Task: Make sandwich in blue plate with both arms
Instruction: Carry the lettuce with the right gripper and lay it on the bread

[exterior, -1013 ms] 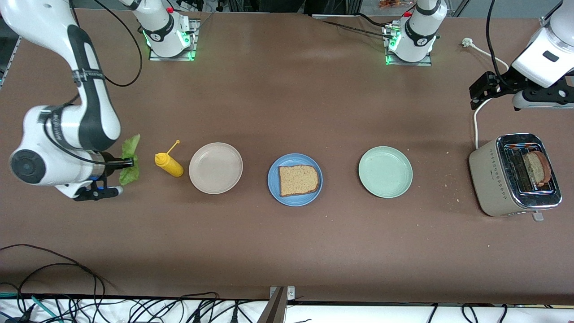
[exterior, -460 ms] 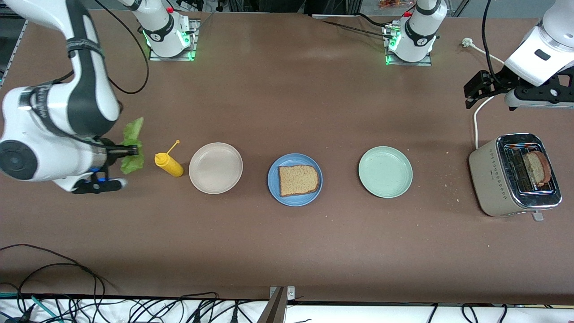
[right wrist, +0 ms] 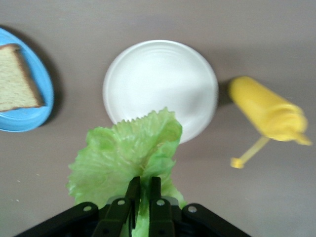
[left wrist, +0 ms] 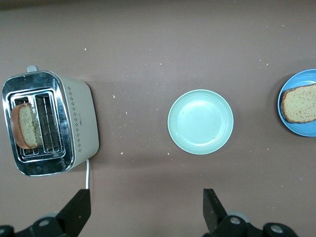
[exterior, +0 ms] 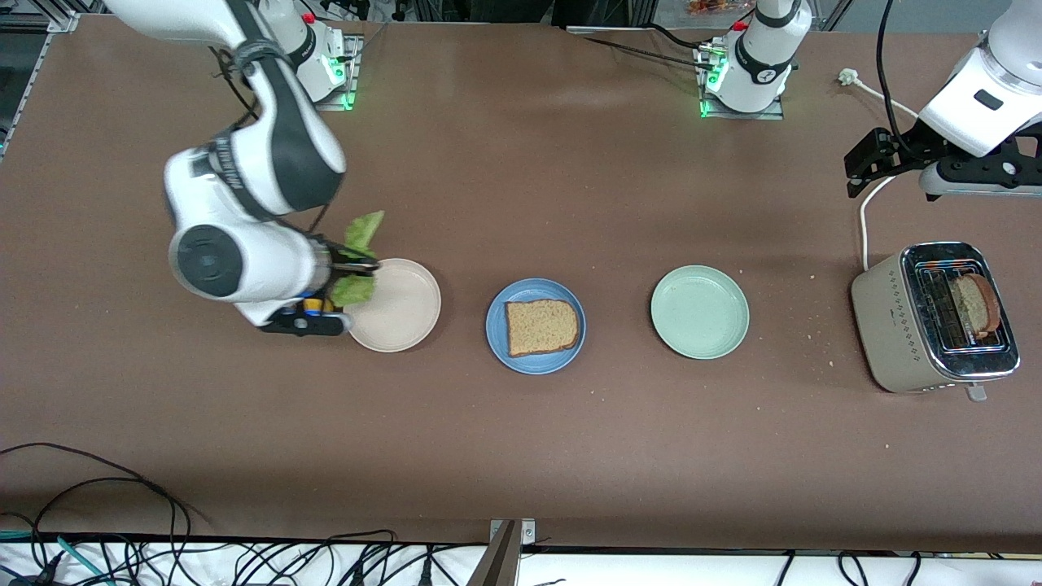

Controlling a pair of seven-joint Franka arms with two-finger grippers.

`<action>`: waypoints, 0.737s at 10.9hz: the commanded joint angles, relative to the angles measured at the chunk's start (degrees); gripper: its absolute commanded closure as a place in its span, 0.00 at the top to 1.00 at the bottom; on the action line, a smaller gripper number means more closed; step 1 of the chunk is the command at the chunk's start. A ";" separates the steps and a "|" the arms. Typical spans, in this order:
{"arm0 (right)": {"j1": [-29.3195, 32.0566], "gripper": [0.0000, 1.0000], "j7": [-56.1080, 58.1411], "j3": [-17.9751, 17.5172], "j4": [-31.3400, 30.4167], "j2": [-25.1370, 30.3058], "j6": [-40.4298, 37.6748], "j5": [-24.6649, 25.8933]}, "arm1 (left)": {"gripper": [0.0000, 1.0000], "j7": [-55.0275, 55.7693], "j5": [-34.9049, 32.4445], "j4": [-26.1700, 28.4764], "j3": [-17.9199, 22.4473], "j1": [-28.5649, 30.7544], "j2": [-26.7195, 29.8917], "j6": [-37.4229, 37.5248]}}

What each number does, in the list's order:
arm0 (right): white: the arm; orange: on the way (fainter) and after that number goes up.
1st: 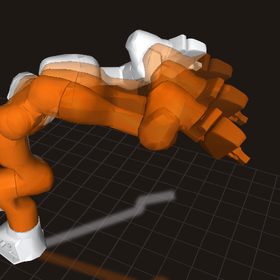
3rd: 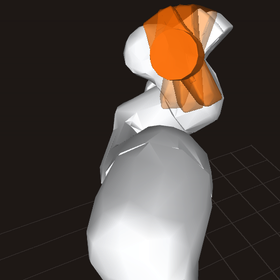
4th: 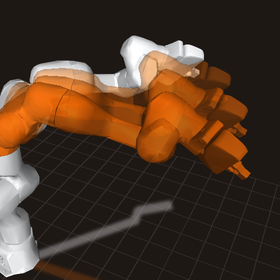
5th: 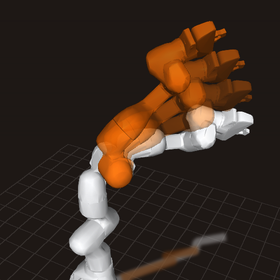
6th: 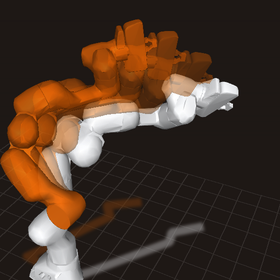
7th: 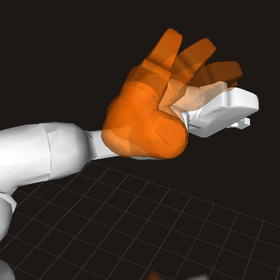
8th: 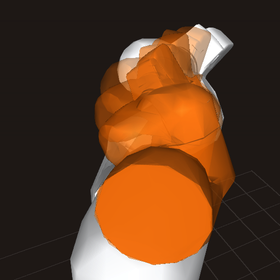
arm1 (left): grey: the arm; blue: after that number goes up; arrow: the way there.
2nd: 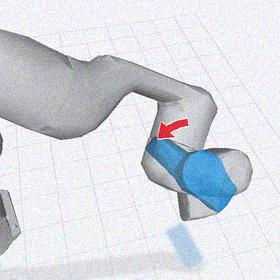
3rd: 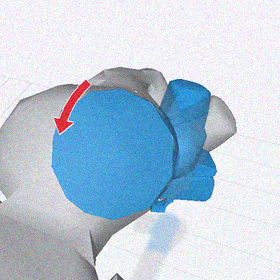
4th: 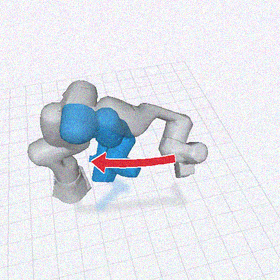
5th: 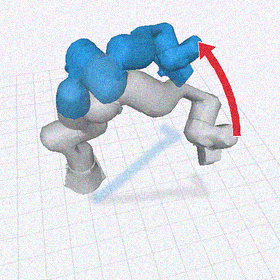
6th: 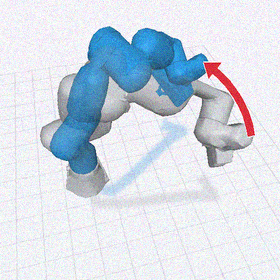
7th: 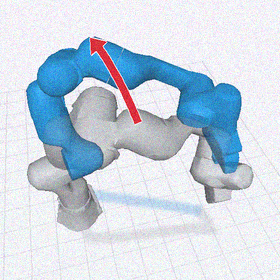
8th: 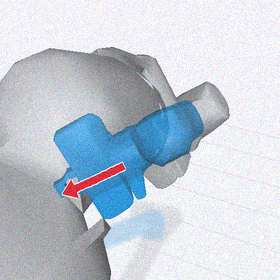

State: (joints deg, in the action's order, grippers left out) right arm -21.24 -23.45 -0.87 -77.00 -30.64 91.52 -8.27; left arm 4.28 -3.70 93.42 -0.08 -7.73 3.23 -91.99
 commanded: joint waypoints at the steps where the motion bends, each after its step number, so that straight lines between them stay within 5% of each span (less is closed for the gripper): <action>1: -8.26 0.12 -9.56 0.16 1.32 -3.98 8.64 -1.74 | 1.00 0.21 0.28 -1.75 0.08 0.26 -0.77 1.12; 3: -11.87 0.12 -16.78 0.16 1.41 -6.09 16.01 -3.15 | 1.00 0.21 0.28 -1.75 0.08 0.35 -0.68 1.12; 8: -16.45 0.12 -13.58 0.07 1.41 -14.96 44.74 -3.60 | 1.00 0.12 0.36 -1.92 0.25 0.61 -0.77 1.12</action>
State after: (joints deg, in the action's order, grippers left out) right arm -36.22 -40.04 -1.14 -77.14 -41.22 126.41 -11.03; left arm 4.28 -3.70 93.30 0.06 -7.54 3.20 -91.99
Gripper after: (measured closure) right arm 0.881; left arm 0.000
